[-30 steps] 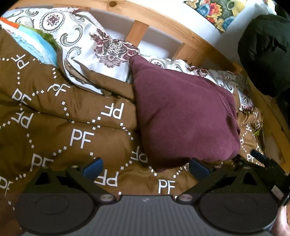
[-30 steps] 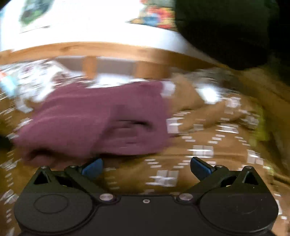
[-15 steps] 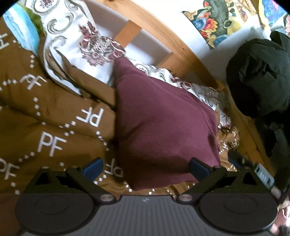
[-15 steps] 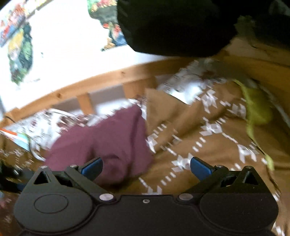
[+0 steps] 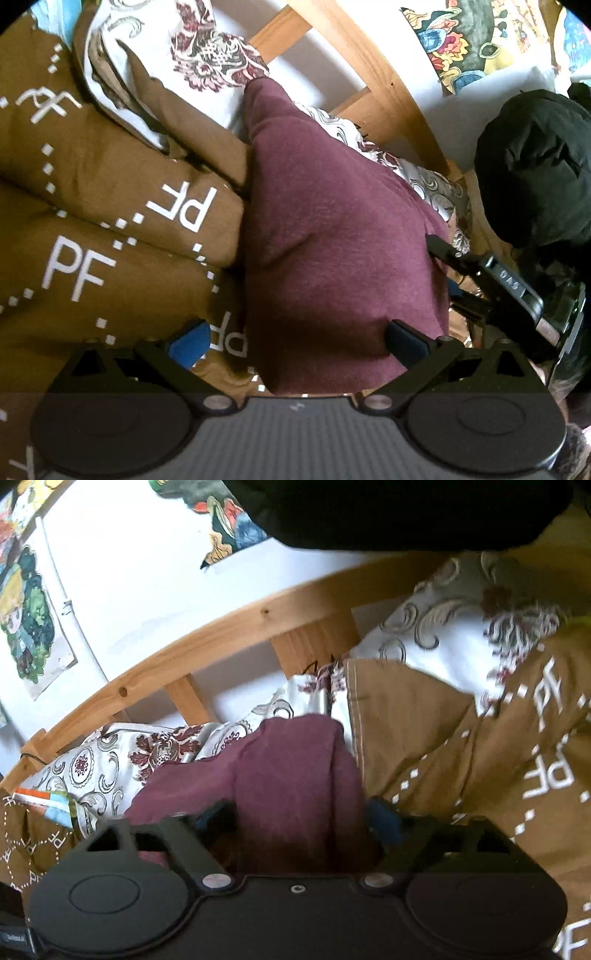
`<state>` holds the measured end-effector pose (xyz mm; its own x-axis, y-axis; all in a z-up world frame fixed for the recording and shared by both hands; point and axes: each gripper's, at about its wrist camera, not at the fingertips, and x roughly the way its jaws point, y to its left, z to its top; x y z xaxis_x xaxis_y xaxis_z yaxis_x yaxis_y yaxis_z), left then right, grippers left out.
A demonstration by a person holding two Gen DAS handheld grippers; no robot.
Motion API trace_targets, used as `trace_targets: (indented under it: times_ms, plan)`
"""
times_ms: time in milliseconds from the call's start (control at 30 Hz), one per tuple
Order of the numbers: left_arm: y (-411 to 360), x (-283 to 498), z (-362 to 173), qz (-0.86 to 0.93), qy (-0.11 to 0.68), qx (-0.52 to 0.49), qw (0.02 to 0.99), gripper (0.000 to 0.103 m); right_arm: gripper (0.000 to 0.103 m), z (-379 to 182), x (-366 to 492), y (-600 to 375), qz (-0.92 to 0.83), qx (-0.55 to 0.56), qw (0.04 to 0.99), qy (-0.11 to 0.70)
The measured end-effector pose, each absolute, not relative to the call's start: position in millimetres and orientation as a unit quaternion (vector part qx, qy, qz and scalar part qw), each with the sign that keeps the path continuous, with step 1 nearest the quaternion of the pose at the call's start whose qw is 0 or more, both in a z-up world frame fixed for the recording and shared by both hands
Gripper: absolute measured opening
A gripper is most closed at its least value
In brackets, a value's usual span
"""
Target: Fold small clothes
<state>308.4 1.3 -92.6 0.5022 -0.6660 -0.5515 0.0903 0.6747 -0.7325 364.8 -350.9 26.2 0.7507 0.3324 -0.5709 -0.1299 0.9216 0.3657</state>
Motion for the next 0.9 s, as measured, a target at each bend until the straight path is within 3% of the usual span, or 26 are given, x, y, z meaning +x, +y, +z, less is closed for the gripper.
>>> trace_targets:
  times_ms: [33, 67, 100, 133, 200, 267, 400, 667, 900]
  plan:
    - [2, 310, -93, -0.240, 0.442, -0.329, 0.800, 0.101, 0.069, 25, 364, -348, 0.122, 0.151, 0.923, 0.331]
    - [3, 310, -92, -0.244, 0.442, -0.329, 0.798, 0.096, 0.060, 25, 362, -345, 0.122, 0.146, 0.925, 0.330]
    - [3, 311, -90, -0.253, 0.440, -0.330, 0.796, 0.079, 0.051, 26, 361, -342, 0.125, 0.141, 0.925, 0.330]
    - [2, 312, -87, -0.259, 0.442, -0.329, 0.793, 0.075, 0.046, 29, 359, -339, 0.126, 0.134, 0.926, 0.330]
    - [-1, 313, -78, -0.250, 0.447, -0.309, 0.802, 0.064, 0.026, 37, 357, -331, 0.129, 0.116, 0.930, 0.323]
    - [-1, 309, -69, -0.242, 0.445, -0.304, 0.807, 0.056, 0.021, 48, 353, -321, 0.135, 0.094, 0.937, 0.309]
    - [6, 293, -32, -0.229, 0.432, -0.279, 0.826, 0.050, 0.017, 73, 343, -300, 0.154, 0.065, 0.946, 0.278]
    - [31, 236, 31, -0.174, 0.433, -0.211, 0.859, 0.050, 0.017, 103, 298, -268, 0.210, 0.081, 0.945, 0.239]
    - [44, 187, -2, -0.147, 0.477, -0.201, 0.843, 0.051, 0.017, 59, 248, -279, 0.198, 0.114, 0.924, 0.307]
